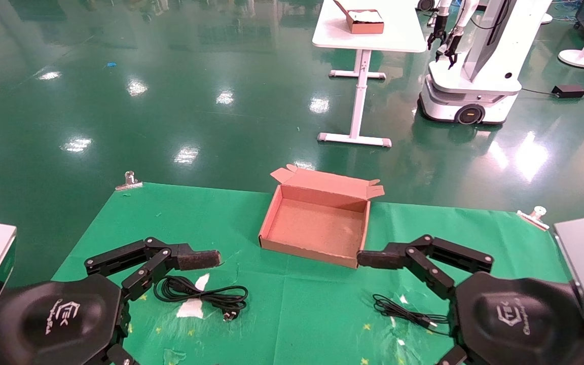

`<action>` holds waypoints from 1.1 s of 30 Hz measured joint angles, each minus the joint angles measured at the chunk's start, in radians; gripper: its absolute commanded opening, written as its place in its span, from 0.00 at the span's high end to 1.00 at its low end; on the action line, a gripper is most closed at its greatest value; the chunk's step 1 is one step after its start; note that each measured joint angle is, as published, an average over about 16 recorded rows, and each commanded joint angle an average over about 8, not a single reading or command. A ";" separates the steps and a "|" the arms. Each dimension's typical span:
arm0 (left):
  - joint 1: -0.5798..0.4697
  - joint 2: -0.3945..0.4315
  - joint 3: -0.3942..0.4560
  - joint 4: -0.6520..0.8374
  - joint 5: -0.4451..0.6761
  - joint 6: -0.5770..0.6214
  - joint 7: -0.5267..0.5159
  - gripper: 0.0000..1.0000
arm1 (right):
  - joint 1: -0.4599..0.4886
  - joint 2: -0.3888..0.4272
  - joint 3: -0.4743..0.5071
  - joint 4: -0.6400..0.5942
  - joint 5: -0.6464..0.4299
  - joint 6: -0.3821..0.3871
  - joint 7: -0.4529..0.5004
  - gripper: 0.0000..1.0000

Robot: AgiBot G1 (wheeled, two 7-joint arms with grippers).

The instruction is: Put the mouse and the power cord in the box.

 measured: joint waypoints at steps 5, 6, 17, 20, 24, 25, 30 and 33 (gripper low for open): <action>0.000 0.000 0.000 0.000 0.000 0.000 0.000 0.00 | 0.000 0.000 0.000 0.000 0.000 0.000 0.000 0.00; 0.000 0.000 0.000 0.000 0.000 0.000 0.000 0.00 | 0.000 0.000 0.000 0.000 0.000 0.000 0.000 0.00; 0.000 0.000 0.000 0.000 0.000 0.000 0.000 0.00 | 0.000 0.000 0.000 0.000 0.000 0.000 0.000 0.00; -0.001 0.001 0.001 0.000 0.001 -0.001 0.000 0.00 | 0.000 0.000 0.000 0.000 0.000 0.000 0.000 0.00; -0.001 0.001 0.001 0.000 0.002 0.000 0.001 0.00 | 0.000 0.001 0.000 0.000 -0.001 0.000 0.000 0.00; -0.001 0.001 0.002 0.000 0.004 0.000 0.001 0.00 | 0.000 0.001 0.000 -0.001 -0.002 -0.001 -0.001 0.00; -0.009 0.001 0.011 -0.001 0.025 0.007 0.007 0.00 | -0.001 0.007 -0.002 -0.015 -0.012 -0.010 -0.011 0.00; -0.022 0.004 0.023 0.004 0.051 0.015 0.013 0.00 | 0.002 0.014 -0.006 -0.031 -0.025 -0.021 -0.023 0.00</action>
